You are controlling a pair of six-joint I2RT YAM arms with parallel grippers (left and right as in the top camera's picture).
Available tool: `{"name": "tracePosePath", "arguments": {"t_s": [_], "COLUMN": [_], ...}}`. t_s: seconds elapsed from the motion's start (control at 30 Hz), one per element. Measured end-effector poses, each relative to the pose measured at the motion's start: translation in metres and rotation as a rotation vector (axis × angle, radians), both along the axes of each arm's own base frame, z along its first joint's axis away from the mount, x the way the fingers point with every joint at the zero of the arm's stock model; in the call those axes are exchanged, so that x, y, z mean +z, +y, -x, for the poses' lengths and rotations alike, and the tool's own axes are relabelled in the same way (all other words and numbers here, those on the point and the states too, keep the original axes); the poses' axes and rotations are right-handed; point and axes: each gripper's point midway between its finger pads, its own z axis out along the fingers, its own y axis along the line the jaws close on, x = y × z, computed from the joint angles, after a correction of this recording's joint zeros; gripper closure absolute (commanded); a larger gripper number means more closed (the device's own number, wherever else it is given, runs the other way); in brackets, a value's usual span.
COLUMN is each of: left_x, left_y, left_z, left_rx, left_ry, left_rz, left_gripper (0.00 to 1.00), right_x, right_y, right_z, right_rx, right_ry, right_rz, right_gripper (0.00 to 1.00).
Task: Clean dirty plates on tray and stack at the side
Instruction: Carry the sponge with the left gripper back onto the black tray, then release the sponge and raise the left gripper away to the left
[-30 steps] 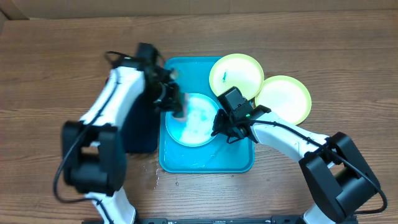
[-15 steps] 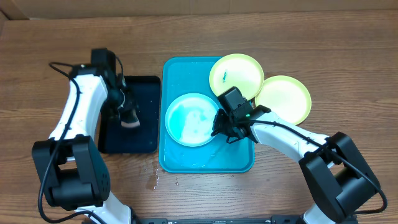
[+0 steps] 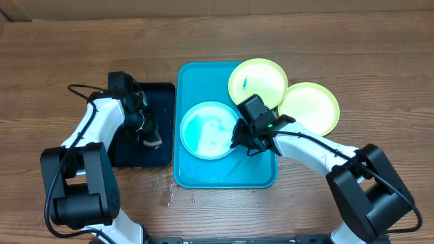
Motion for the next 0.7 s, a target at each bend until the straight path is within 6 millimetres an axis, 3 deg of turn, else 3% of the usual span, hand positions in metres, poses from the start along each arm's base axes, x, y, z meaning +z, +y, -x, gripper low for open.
{"name": "tracePosePath", "arguments": {"t_s": [0.2, 0.4, 0.7], "left_x": [0.005, 0.002, 0.001], "left_y": [-0.024, -0.043, -0.046], "left_z": [-0.015, -0.013, -0.012], "left_rx": [-0.112, -0.188, -0.218], "left_ry": [-0.082, -0.09, -0.091], "left_rz": [0.074, 0.072, 0.053], "left_gripper": [0.96, 0.96, 0.96], "right_x": [0.0, 0.0, 0.0], "right_y": [0.0, 0.0, 0.0], "right_z": [0.0, 0.0, 0.0], "right_rx": [0.0, 0.0, 0.0], "right_ry": [-0.001, -0.001, 0.0], "right_rz": [0.0, 0.0, 0.0], "right_gripper": [0.95, 0.95, 0.95]}}
